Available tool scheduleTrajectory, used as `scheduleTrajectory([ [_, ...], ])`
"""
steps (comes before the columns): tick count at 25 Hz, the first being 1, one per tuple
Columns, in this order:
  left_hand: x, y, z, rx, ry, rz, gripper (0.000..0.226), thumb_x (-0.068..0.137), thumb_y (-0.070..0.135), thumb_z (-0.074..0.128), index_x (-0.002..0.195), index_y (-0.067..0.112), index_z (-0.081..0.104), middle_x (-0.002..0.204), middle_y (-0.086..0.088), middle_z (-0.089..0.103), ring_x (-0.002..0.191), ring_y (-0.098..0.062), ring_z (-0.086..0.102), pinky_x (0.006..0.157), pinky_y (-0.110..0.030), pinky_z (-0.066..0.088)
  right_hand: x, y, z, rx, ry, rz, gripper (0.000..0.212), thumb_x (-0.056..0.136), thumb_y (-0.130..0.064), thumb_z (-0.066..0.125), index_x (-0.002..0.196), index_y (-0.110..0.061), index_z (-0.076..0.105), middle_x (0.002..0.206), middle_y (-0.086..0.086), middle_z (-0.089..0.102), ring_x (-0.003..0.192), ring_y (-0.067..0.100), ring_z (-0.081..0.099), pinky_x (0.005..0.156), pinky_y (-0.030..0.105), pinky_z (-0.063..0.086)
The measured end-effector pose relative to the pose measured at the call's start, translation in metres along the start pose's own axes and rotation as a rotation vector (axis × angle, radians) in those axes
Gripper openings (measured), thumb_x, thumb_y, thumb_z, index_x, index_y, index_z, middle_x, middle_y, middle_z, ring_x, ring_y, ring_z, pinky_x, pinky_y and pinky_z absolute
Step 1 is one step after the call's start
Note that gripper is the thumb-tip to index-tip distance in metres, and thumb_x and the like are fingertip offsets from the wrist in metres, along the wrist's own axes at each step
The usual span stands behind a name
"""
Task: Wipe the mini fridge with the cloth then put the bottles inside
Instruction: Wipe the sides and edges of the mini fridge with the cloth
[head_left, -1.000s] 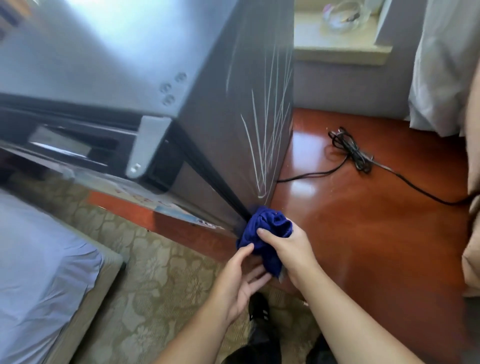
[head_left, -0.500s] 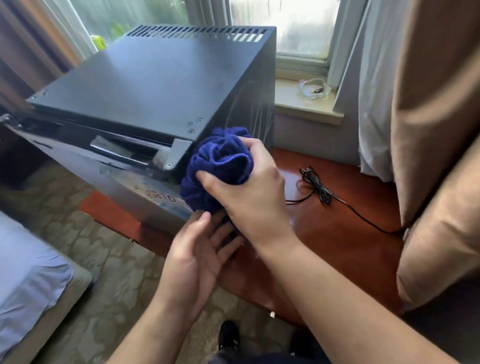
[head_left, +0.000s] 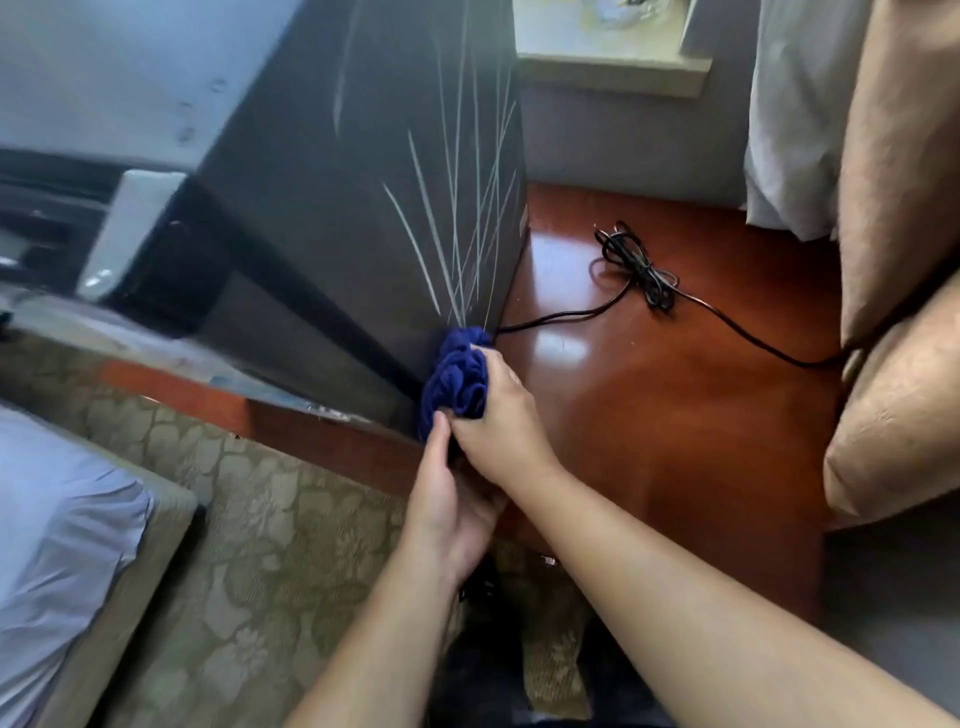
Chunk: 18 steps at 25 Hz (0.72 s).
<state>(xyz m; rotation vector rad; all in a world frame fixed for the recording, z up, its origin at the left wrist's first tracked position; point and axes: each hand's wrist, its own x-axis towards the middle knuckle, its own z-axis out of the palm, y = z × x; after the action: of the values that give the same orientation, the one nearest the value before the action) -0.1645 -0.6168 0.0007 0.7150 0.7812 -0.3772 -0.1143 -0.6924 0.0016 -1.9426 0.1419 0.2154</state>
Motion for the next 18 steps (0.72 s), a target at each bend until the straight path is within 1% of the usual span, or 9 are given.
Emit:
scheduleTrajectory([
  [3, 0.043, -0.017, -0.007, -0.021, 0.060, -0.124, 0.063, 0.101, 0.056, 0.043, 0.142, 0.010, 0.057, 0.137, -0.020, 0.064, 0.132, -0.035, 0.057, 0.120, -0.049, 0.034, 0.028, 0.037, 0.007, -0.169, -0.147, 0.119, 0.068, 0.083, -0.017, 0.071, 0.146, -0.017, 0.044, 0.142, 0.009, 0.056, 0.130, 0.030, 0.053, 0.104, 0.035, 0.044],
  [5, 0.067, -0.022, -0.013, -0.054, 0.064, -0.150, 0.063, 0.101, 0.055, 0.043, 0.142, 0.008, 0.057, 0.138, -0.021, 0.062, 0.133, -0.036, 0.056, 0.120, -0.049, 0.034, 0.047, 0.053, 0.013, -0.245, -0.209, 0.147, 0.063, 0.085, -0.017, 0.069, 0.143, -0.015, 0.045, 0.140, 0.010, 0.056, 0.129, 0.031, 0.053, 0.103, 0.036, 0.045],
  [7, 0.087, -0.025, -0.016, -0.051, 0.108, -0.166, 0.061, 0.101, 0.054, 0.045, 0.140, 0.010, 0.058, 0.135, -0.020, 0.065, 0.130, -0.036, 0.059, 0.116, -0.049, 0.039, 0.064, 0.066, 0.016, -0.267, -0.229, 0.172, 0.054, 0.085, -0.016, 0.069, 0.136, -0.012, 0.051, 0.135, 0.011, 0.060, 0.127, 0.032, 0.054, 0.101, 0.034, 0.045],
  [11, 0.103, -0.023, -0.013, -0.017, 0.185, -0.179, 0.054, 0.101, 0.050, 0.048, 0.137, 0.011, 0.061, 0.128, -0.018, 0.070, 0.124, -0.035, 0.062, 0.103, -0.046, 0.051, 0.082, 0.074, 0.013, -0.251, -0.258, 0.219, 0.047, 0.083, -0.014, 0.067, 0.130, -0.013, 0.056, 0.129, 0.010, 0.065, 0.123, 0.032, 0.058, 0.097, 0.031, 0.047],
  [13, 0.099, -0.019, -0.002, -0.058, 0.156, -0.175, 0.051, 0.102, 0.048, 0.049, 0.135, 0.011, 0.062, 0.121, -0.016, 0.073, 0.113, -0.033, 0.066, 0.093, -0.043, 0.054, 0.082, 0.064, 0.003, -0.260, -0.219, 0.162, 0.044, 0.082, -0.014, 0.067, 0.126, -0.016, 0.060, 0.125, 0.008, 0.068, 0.120, 0.031, 0.060, 0.094, 0.030, 0.046],
  [15, 0.089, -0.007, 0.018, -0.128, 0.093, -0.121, 0.048, 0.102, 0.047, 0.048, 0.130, 0.010, 0.064, 0.111, -0.014, 0.077, 0.099, -0.028, 0.072, 0.087, -0.040, 0.056, 0.085, 0.039, -0.014, -0.275, -0.139, 0.052, 0.039, 0.081, -0.018, 0.070, 0.119, -0.020, 0.064, 0.118, 0.005, 0.072, 0.114, 0.029, 0.064, 0.088, 0.030, 0.047],
  [17, 0.067, 0.015, 0.049, -0.173, -0.003, -0.055, 0.047, 0.102, 0.046, 0.048, 0.127, 0.011, 0.065, 0.110, -0.013, 0.076, 0.091, -0.025, 0.074, 0.087, -0.039, 0.055, 0.088, -0.003, -0.041, -0.246, -0.042, -0.064, 0.037, 0.078, -0.022, 0.075, 0.114, -0.020, 0.066, 0.110, 0.003, 0.074, 0.107, 0.026, 0.067, 0.085, 0.030, 0.050],
  [18, 0.055, 0.027, 0.067, -0.185, -0.058, -0.020, 0.048, 0.102, 0.046, 0.048, 0.129, 0.011, 0.065, 0.115, -0.013, 0.074, 0.093, -0.026, 0.073, 0.089, -0.039, 0.054, 0.089, -0.027, -0.057, -0.223, 0.000, -0.129, 0.035, 0.077, -0.023, 0.077, 0.111, -0.019, 0.067, 0.106, 0.002, 0.075, 0.104, 0.024, 0.067, 0.084, 0.029, 0.049],
])
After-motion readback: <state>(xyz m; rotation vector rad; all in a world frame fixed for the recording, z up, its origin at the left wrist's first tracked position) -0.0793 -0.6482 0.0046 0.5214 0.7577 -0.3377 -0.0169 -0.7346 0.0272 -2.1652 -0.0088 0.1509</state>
